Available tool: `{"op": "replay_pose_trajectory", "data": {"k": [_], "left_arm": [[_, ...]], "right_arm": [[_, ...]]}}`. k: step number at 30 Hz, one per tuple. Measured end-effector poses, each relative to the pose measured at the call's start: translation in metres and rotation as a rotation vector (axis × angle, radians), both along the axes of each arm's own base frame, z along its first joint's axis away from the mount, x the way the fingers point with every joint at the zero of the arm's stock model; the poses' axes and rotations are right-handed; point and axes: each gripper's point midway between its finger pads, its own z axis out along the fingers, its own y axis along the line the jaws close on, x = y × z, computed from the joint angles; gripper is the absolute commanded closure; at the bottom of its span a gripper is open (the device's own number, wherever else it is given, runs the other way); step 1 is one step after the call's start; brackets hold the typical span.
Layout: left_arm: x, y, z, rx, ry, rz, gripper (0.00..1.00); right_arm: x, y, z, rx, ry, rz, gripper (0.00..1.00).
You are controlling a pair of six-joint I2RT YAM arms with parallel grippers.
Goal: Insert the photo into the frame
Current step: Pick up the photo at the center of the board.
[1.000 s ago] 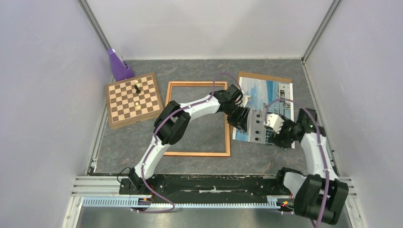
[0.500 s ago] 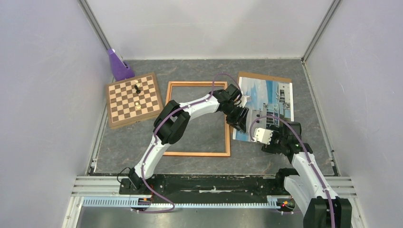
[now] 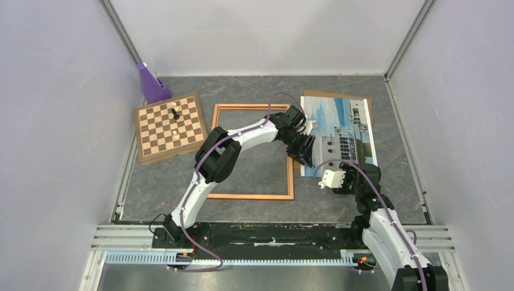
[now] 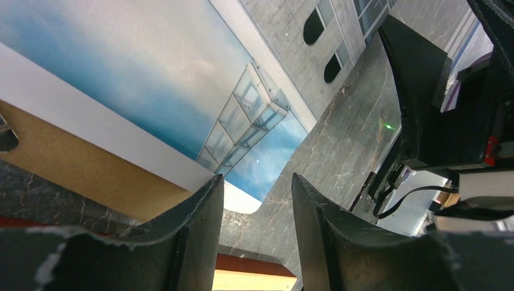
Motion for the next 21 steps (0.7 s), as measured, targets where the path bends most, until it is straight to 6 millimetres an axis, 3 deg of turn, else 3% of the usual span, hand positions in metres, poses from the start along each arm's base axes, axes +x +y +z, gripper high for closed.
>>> {"op": "replay_pose_trajectory", "data": {"k": [7, 13, 17, 21], "left_arm": [[-0.001, 0.001, 0.002, -0.013, 0.018, -0.006, 0.5], [-0.005, 0.002, 0.004, -0.018, 0.038, -0.016, 0.5], [-0.005, 0.002, 0.004, -0.016, 0.041, -0.016, 0.51], [-0.003, 0.001, 0.008, -0.02, 0.038, -0.014, 0.51]], "right_arm": [[0.006, -0.006, 0.001, -0.05, -0.113, 0.002, 0.41], [0.002, -0.009, -0.008, -0.078, -0.106, 0.006, 0.78], [-0.004, -0.01, -0.016, -0.065, -0.076, -0.012, 0.98], [-0.007, -0.008, -0.016, -0.019, -0.043, -0.044, 1.0]]}}
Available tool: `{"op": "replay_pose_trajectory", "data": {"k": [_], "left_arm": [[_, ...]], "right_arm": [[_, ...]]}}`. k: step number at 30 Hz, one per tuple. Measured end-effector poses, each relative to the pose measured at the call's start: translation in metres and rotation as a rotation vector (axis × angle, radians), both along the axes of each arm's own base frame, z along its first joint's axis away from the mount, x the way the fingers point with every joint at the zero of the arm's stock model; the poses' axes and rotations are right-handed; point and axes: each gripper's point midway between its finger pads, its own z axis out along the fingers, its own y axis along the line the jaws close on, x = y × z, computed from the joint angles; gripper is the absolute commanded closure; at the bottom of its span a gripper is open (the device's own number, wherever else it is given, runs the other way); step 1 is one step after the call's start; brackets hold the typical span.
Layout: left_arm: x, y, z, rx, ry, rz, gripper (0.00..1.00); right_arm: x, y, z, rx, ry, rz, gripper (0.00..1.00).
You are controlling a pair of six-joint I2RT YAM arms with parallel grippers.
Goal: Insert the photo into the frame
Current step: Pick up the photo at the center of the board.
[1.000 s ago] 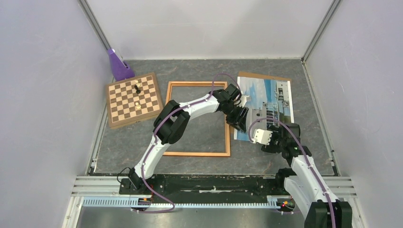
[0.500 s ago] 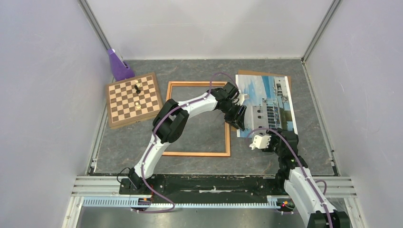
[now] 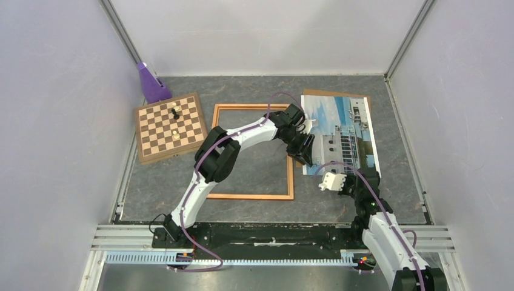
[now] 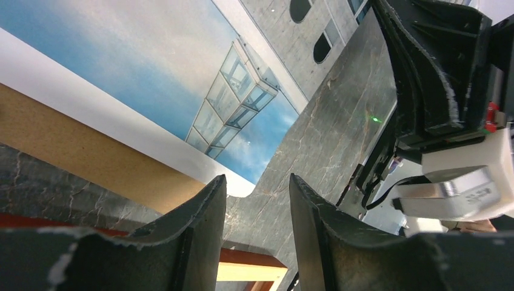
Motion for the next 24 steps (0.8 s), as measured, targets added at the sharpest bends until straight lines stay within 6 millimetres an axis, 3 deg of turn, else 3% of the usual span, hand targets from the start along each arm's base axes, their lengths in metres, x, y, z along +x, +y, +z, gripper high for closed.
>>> {"op": "replay_pose_trajectory", "data": {"k": [2, 9, 13, 18, 21, 24], "left_arm": [[0.003, 0.0, 0.002, -0.004, -0.004, 0.004, 0.5], [0.015, 0.01, 0.004, 0.003, -0.003, 0.028, 0.49], [0.023, 0.018, 0.014, -0.005, -0.028, 0.033, 0.41], [0.035, 0.03, 0.044, -0.034, -0.104, 0.026, 0.32], [0.046, 0.036, 0.071, -0.072, -0.174, 0.023, 0.23], [0.054, 0.047, 0.107, -0.119, -0.281, -0.002, 0.21]], "right_arm": [[0.001, 0.002, 0.007, 0.033, 0.018, -0.019, 1.0], [0.023, 0.011, 0.068, 0.159, -0.047, -0.073, 1.0], [0.025, 0.015, 0.083, 0.211, -0.051, -0.091, 1.0], [0.02, 0.018, 0.084, 0.25, -0.021, -0.108, 1.0], [0.017, 0.019, 0.082, 0.265, 0.0, -0.118, 1.0], [0.016, 0.02, 0.084, 0.284, 0.018, -0.129, 1.0]]}}
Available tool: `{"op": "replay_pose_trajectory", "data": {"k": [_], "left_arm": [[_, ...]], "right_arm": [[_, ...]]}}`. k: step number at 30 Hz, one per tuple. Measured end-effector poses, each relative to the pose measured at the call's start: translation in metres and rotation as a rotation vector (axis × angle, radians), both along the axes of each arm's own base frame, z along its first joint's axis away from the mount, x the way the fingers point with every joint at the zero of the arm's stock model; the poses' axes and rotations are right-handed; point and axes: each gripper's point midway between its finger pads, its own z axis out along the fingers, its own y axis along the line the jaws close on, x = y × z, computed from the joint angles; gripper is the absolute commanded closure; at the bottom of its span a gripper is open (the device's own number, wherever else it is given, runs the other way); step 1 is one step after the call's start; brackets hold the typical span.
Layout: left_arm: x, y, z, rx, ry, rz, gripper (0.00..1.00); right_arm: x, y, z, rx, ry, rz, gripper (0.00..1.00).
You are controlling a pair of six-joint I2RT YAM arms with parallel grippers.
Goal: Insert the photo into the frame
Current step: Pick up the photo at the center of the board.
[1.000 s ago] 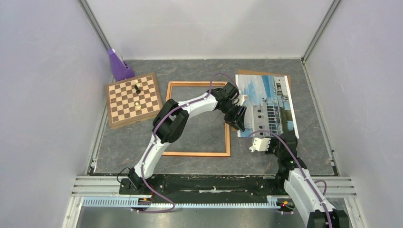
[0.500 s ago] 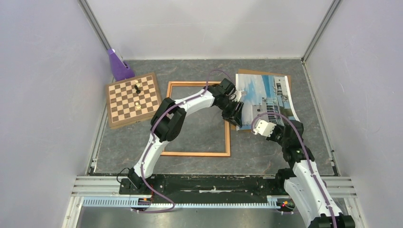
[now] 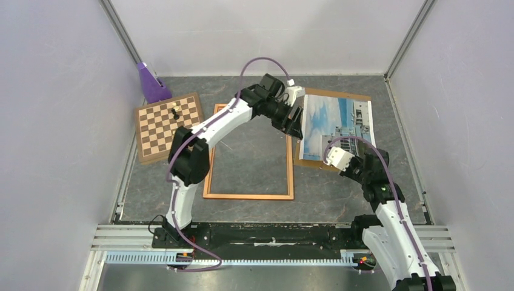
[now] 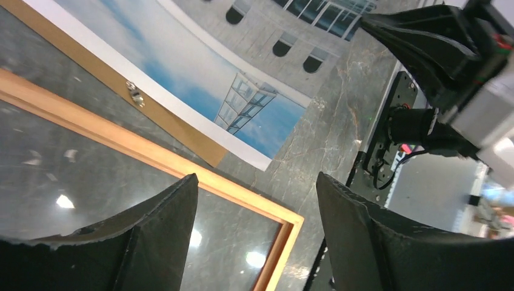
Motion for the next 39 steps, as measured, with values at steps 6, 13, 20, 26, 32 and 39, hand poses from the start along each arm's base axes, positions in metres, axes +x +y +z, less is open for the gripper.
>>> {"op": "replay_pose_trajectory", "data": {"k": [6, 13, 20, 26, 32, 39], "left_arm": [[-0.005, 0.015, 0.053, -0.07, -0.22, -0.107, 0.17], [-0.034, 0.011, 0.034, -0.051, -0.339, -0.281, 0.16], [-0.048, -0.011, 0.025, -0.02, -0.493, -0.405, 0.15], [-0.055, -0.032, 0.0, 0.003, -0.548, -0.478, 0.14], [-0.038, -0.042, -0.028, 0.031, -0.567, -0.46, 0.14], [-0.035, -0.045, -0.046, 0.042, -0.555, -0.464, 0.17]], "right_arm": [[0.007, 0.007, 0.017, 0.062, 0.005, -0.012, 1.0], [0.014, 0.018, 0.035, 0.161, 0.043, -0.033, 1.0], [0.019, 0.027, 0.052, 0.248, 0.071, -0.06, 1.0], [0.021, 0.029, 0.056, 0.288, 0.083, -0.09, 1.0], [0.019, 0.03, 0.053, 0.31, 0.103, -0.112, 1.0], [0.021, 0.031, 0.058, 0.335, 0.102, -0.131, 1.0]]}}
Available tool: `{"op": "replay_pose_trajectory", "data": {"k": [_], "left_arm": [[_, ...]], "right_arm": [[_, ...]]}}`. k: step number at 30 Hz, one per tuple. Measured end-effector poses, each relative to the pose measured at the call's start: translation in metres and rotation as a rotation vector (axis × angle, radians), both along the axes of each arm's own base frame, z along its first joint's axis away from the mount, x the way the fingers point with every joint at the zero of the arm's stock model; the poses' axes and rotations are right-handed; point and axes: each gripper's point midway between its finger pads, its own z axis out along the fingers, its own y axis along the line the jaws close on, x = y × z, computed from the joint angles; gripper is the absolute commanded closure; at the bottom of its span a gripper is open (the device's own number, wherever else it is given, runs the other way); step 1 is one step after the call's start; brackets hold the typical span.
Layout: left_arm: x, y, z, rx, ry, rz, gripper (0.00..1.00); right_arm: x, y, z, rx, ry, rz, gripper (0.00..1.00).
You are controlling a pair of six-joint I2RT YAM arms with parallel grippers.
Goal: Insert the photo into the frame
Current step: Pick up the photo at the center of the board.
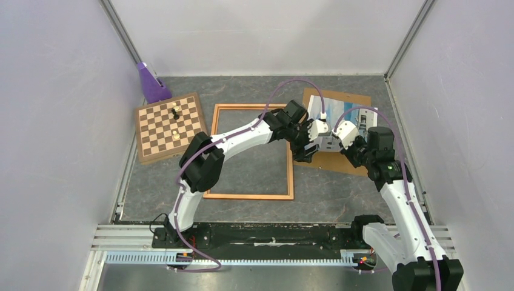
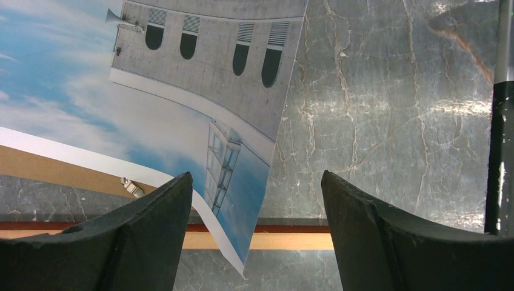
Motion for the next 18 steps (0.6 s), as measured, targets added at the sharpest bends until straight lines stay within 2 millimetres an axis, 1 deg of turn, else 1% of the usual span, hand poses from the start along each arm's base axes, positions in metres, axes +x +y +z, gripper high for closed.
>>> {"op": "replay_pose_trajectory", "data": {"k": [3, 6, 8, 10, 14, 17, 18], "left_arm": [[0.003, -0.002, -0.004, -0.007, -0.014, 0.005, 0.21], [0.01, -0.002, -0.011, 0.0, -0.041, 0.026, 0.26], [0.016, -0.004, -0.015, 0.003, -0.059, 0.04, 0.32], [0.019, -0.004, -0.022, 0.013, -0.066, 0.051, 0.4], [0.02, -0.004, -0.035, 0.035, -0.057, 0.055, 0.62], [0.02, -0.003, -0.037, 0.046, -0.05, 0.056, 0.78], [0.02, -0.003, -0.035, 0.045, -0.049, 0.056, 0.8]], "right_arm": [[0.0, 0.0, -0.001, 0.005, 0.007, -0.004, 1.0], [0.0, 0.0, -0.003, 0.008, 0.015, -0.007, 1.0], [0.0, 0.0, -0.003, 0.01, 0.016, -0.009, 1.0], [0.0, 0.001, -0.003, 0.012, 0.017, -0.012, 1.0], [0.0, 0.0, -0.003, 0.016, 0.018, -0.016, 1.0], [0.0, 0.0, -0.003, 0.017, 0.019, -0.02, 1.0], [0.0, 0.0, -0.003, 0.018, 0.02, -0.022, 0.97]]}}
